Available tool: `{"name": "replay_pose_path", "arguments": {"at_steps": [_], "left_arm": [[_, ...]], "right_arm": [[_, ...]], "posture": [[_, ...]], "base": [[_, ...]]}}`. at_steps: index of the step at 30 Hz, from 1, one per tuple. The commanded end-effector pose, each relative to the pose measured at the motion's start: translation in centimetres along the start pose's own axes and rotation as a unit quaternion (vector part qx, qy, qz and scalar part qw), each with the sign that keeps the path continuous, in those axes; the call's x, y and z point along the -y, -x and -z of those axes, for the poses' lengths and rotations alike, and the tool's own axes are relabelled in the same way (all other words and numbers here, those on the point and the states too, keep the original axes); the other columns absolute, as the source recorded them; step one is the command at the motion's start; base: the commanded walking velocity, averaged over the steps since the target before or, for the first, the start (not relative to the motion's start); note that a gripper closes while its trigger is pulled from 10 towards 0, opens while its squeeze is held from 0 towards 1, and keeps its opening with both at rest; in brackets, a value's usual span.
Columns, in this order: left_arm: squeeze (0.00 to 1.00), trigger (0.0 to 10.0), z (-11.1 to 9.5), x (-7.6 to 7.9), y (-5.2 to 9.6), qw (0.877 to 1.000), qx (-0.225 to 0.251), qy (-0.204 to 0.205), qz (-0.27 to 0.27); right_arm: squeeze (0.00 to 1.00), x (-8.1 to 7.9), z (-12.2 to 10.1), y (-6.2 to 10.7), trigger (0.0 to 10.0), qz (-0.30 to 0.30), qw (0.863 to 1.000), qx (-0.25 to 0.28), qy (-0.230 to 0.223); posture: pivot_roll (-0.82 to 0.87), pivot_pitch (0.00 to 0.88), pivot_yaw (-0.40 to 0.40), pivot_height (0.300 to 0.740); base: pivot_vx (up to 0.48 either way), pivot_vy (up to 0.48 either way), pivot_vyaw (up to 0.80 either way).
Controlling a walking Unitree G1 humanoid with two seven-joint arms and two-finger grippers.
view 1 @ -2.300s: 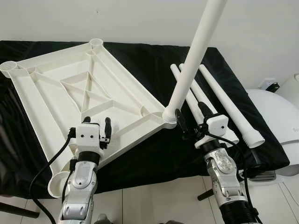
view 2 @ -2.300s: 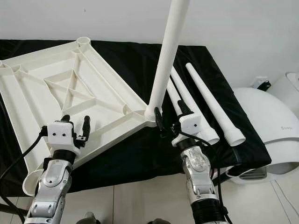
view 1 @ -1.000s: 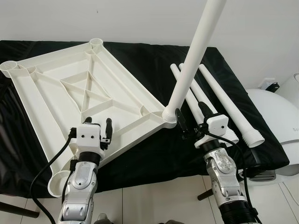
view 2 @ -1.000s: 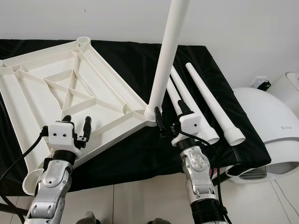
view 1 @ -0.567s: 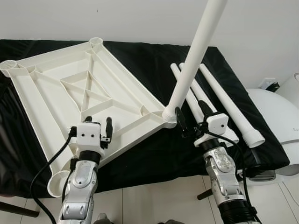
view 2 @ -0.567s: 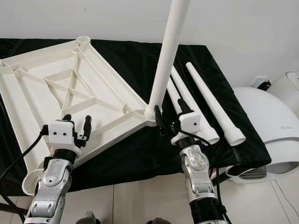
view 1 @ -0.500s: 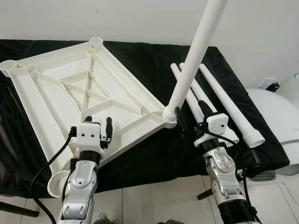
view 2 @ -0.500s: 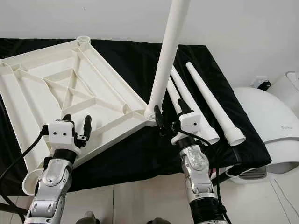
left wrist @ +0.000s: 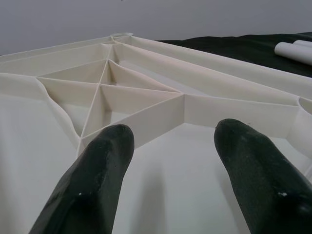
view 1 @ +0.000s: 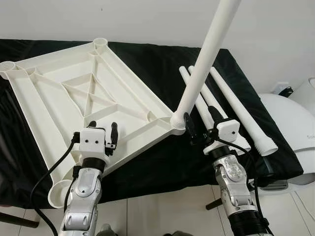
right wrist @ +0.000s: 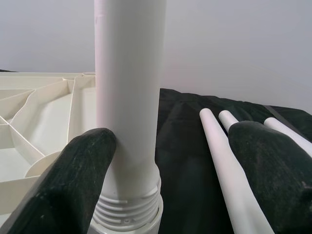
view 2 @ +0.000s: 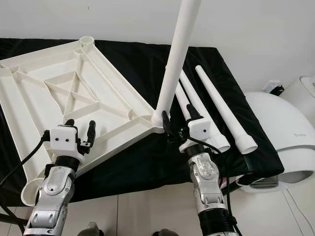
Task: Building children table
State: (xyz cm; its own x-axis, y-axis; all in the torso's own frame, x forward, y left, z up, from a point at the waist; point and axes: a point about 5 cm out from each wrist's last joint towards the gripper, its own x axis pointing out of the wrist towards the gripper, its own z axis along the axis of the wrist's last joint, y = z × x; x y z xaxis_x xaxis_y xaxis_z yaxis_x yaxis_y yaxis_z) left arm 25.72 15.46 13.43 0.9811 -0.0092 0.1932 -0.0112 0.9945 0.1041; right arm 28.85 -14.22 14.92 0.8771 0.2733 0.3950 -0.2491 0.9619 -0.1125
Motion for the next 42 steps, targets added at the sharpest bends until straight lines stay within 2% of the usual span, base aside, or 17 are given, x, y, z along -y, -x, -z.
{"name": "replay_pose_path", "arguments": {"at_steps": [1, 15, 20, 23, 26, 29, 33, 35, 38, 39, 42], "left_arm": [[0.0, 10.0, 0.9, 0.1, 0.3, 1.0, -0.028, 0.0, 0.006], [0.0, 10.0, 0.8, 0.2, 0.4, 1.0, -0.027, -0.003, 0.01], [0.0, 10.0, 0.7, 1.1, 0.6, 0.998, -0.024, -0.016, 0.047], [0.0, 10.0, 1.0, 1.7, 0.6, 0.994, -0.03, -0.052, 0.092], [0.0, 10.0, 1.2, 1.7, 0.5, 0.993, -0.033, -0.059, 0.101], [0.0, 10.0, 1.8, 1.7, 0.3, 0.989, -0.048, -0.075, 0.121], [0.0, 10.0, 1.8, 2.8, -0.2, 0.98, -0.05, -0.088, 0.169], [0.0, 10.0, 1.5, 4.0, -0.6, 0.972, -0.04, -0.105, 0.204], [0.0, 10.0, 1.4, 4.7, -0.8, 0.968, -0.038, -0.108, 0.225], [0.0, 10.0, 1.4, 6.1, -1.2, 0.956, -0.034, -0.119, 0.265], [0.0, 10.0, 1.3, 6.5, -1.3, 0.952, -0.031, -0.125, 0.278]], "right_arm": [[0.0, 0.1, 0.1, 0.3, 10.0, 0.007, 1.0, -0.005, -0.001], [0.0, 0.1, 0.1, 0.4, 10.0, 0.006, 1.0, -0.006, -0.002], [0.0, 0.1, 0.1, 0.5, 10.0, 0.006, 1.0, -0.007, -0.002], [0.0, 0.1, 0.1, 0.5, 10.0, 0.005, 1.0, -0.007, -0.002], [0.0, 0.1, 0.1, 0.5, 10.0, 0.005, 1.0, -0.007, -0.002], [0.0, -0.1, 0.1, 0.4, 10.0, 0.004, 1.0, -0.008, -0.003], [0.0, -0.1, 0.2, 0.4, 10.0, 0.002, 1.0, -0.008, -0.004], [0.0, -0.2, 0.2, 0.3, 10.0, 0.002, 1.0, -0.008, -0.005], [0.0, -0.2, 0.3, 0.4, 10.0, 0.001, 1.0, -0.009, -0.005], [0.0, -0.3, 0.3, 0.5, 10.0, 0.001, 1.0, -0.009, -0.005], [0.0, -0.3, 0.3, 0.5, 10.0, 0.002, 1.0, -0.009, -0.005]], "posture": [[0.07, 0.136, -0.078, 0.74], [0.07, 0.135, -0.078, 0.74], [0.08, 0.135, -0.077, 0.74], [0.08, 0.135, -0.076, 0.74], [0.08, 0.135, -0.076, 0.74], [0.08, 0.133, -0.075, 0.74], [0.08, 0.13, -0.073, 0.74], [0.08, 0.133, -0.071, 0.74], [0.08, 0.132, -0.066, 0.74], [0.07, 0.137, -0.061, 0.74], [0.07, 0.138, -0.06, 0.74]], "base": [[0.0, 0.0, 0.0], [0.0, 0.0, 0.0], [0.0, 0.0, 0.0], [0.0, 0.0, 0.0], [0.0, 0.0, 0.0], [0.0, 0.0, 0.0], [0.0, 0.0, 0.0], [0.0, 0.0, 0.0], [0.0, 0.0, 0.0], [0.0, 0.0, 0.0], [0.0, 0.0, 0.0]]}}
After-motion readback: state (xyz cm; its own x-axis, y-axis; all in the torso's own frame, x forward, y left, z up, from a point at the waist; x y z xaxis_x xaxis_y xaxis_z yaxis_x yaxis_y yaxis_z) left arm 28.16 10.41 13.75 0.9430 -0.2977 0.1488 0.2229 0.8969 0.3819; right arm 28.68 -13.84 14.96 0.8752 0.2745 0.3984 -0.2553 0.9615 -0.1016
